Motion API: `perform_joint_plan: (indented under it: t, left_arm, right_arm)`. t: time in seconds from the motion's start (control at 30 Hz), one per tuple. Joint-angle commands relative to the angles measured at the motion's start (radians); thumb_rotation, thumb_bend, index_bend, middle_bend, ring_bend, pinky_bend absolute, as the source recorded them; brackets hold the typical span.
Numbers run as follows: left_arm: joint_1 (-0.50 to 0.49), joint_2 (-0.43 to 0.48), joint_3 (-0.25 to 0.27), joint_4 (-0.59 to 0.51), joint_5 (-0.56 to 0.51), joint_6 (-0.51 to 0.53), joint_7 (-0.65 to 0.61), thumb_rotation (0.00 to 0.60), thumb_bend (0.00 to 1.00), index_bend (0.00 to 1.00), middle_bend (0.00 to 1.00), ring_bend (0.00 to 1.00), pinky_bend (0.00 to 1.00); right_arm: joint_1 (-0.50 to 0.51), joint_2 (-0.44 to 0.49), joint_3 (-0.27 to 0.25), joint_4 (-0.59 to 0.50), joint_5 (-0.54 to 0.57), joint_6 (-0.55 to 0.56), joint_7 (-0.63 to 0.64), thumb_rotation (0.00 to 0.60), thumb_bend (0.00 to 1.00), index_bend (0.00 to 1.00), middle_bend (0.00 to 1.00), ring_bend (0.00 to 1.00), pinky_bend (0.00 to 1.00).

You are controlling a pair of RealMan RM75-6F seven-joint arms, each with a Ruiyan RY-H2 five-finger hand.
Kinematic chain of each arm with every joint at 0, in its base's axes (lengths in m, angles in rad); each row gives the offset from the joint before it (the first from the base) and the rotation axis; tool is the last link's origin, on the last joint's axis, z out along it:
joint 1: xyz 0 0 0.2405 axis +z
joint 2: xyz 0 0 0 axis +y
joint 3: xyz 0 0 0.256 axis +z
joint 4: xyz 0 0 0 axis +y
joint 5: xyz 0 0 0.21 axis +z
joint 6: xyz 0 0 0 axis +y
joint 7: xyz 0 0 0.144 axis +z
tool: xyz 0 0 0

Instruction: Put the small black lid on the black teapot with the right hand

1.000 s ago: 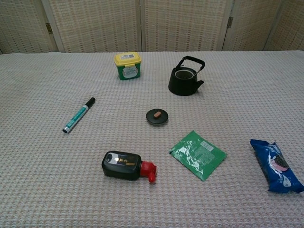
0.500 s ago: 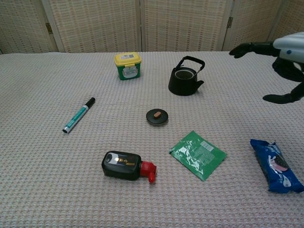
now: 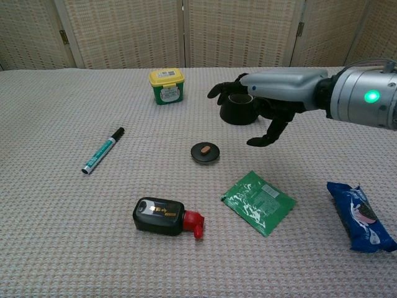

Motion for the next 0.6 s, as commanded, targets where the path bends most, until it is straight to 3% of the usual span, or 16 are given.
perform_joint_plan:
  t: [0.03,0.23,0.6]
  left_arm:
    - [0.000,0.001,0.000,-0.002,-0.001,-0.001,0.004,0.600,0.33,0.18,0.09,0.12,0.08]
    - [0.000,0.007,0.000,-0.009,0.001,-0.003,0.005,0.600,0.33,0.17,0.09,0.12,0.08]
    - [0.004,0.012,0.001,-0.013,-0.002,-0.003,-0.004,0.600,0.33,0.15,0.09,0.12,0.08]
  right_arm:
    - [0.066,-0.040,-0.002,0.041,0.079,-0.038,-0.078,0.600,0.33,0.07,0.17,0.81,0.76]
    - [0.150,-0.086,-0.021,0.094,0.182,-0.056,-0.152,0.600,0.33,0.11,0.23,0.84,0.76]
    - [0.280,-0.166,-0.075,0.194,0.338,-0.054,-0.257,0.600,0.33,0.15,0.20,0.84,0.76]
